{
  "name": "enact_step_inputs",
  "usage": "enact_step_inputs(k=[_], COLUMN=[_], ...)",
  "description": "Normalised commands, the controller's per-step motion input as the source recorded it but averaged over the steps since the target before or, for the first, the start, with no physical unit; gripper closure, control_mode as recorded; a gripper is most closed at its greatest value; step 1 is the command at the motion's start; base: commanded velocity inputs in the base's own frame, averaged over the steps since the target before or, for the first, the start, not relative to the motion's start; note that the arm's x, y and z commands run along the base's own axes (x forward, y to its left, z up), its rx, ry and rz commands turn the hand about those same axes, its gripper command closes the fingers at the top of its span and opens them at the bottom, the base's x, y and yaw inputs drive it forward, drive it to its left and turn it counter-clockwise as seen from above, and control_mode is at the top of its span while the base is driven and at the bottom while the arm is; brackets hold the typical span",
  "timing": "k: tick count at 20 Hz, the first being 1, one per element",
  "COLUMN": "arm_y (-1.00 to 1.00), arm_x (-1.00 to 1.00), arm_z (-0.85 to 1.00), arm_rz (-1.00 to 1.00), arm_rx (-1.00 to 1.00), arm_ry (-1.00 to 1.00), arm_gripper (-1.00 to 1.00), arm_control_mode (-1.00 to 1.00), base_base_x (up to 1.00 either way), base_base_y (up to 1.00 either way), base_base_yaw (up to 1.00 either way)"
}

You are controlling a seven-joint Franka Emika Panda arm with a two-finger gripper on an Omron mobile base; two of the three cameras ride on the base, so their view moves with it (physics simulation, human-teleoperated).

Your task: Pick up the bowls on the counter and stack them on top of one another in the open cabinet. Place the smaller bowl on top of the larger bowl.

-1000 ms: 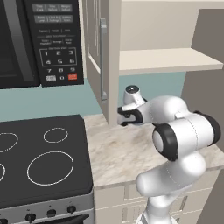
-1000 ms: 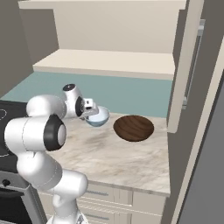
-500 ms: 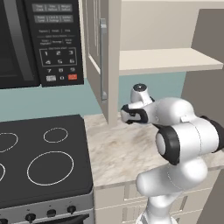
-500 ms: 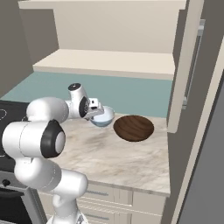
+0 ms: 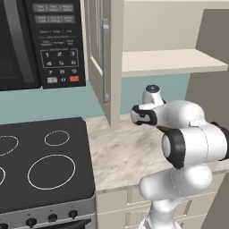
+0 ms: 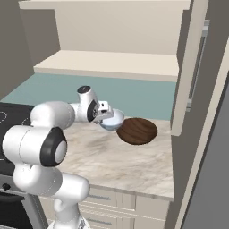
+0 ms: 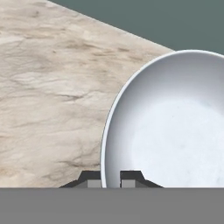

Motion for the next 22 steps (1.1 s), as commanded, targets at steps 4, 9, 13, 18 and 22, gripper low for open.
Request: enact_step_inputs(k=[4, 9, 13, 18, 22], arm_y=[-0.38, -0.42, -0.44, -0.41, -0.38], arm_x=[-0.01, 0.00, 0.00, 0.01, 0.08], arm_z=[0.01, 0.00, 0.00, 0.00, 0.00], arm_rz=[0.00, 0.00, 0.00, 0.00, 0.00], arm_rx=[0.00, 0.00, 0.00, 0.00, 0.00], arm_ry=[-0.03, -0.03, -0.02, -0.01, 0.00], arm_gripper=[1.00, 1.00, 1.00, 1.00, 1.00], arm_control_mode=[-1.00, -1.00, -1.00, -1.00, -1.00], base_base_x=[0.00, 0.00, 0.00, 0.00, 0.00], base_base_y=[0.00, 0.00, 0.00, 0.00, 0.00], base_base_yaw=[0.00, 0.00, 0.00, 0.00, 0.00])
